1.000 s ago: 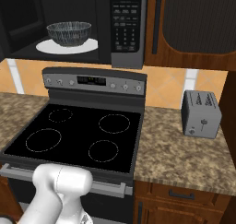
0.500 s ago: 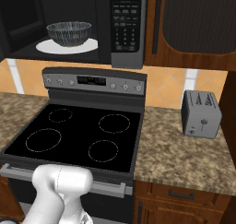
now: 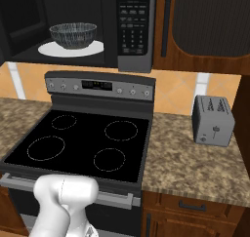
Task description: Open the microwave, place the bowl with waffle inside the microwave, then close the microwave door and turn it on.
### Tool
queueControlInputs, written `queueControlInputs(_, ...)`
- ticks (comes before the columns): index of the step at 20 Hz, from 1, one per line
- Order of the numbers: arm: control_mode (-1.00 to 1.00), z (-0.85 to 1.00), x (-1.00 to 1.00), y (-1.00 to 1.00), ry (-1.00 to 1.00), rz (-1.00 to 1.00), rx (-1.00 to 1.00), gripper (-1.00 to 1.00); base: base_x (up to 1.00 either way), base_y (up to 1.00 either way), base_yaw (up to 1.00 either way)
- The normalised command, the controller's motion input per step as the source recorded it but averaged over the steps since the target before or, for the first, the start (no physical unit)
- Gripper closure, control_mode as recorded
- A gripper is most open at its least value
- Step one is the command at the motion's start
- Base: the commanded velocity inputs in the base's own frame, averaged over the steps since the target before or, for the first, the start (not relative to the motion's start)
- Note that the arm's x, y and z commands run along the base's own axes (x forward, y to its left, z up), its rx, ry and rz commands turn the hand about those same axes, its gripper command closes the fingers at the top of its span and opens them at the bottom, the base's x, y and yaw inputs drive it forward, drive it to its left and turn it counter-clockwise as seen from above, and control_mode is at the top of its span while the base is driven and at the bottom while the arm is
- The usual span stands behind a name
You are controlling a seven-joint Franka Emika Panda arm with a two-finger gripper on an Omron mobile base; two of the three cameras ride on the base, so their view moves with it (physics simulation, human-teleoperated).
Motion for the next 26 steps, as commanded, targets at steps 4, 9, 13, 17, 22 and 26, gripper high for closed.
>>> queueControlInputs(4, -1.00, 0.84, -0.19, -0.79, -0.14, -0.05, 0.00, 1.00, 0.00, 0.00, 0.00)
queueControlInputs(9, -1.00, 0.99, -0.02, -0.90, -0.09, 0.00, 0.10, 1.00, 0.00, 0.00, 0.00)
queueControlInputs(13, -1.00, 0.93, 0.00, -0.98, -0.01, 0.03, 0.24, 1.00, 0.00, 0.00, 0.00)
queueControlInputs(17, -1.00, 0.81, 0.08, -1.00, 0.00, 0.06, 0.30, 1.00, 0.00, 0.00, 0.00)
queueControlInputs(22, -1.00, 0.47, 0.53, -0.95, 0.10, 0.12, 0.32, 1.00, 0.00, 0.00, 0.00)
queueControlInputs(26, -1.00, 0.22, 0.67, -0.74, 0.20, 0.31, 0.32, 1.00, 0.00, 0.00, 0.00)
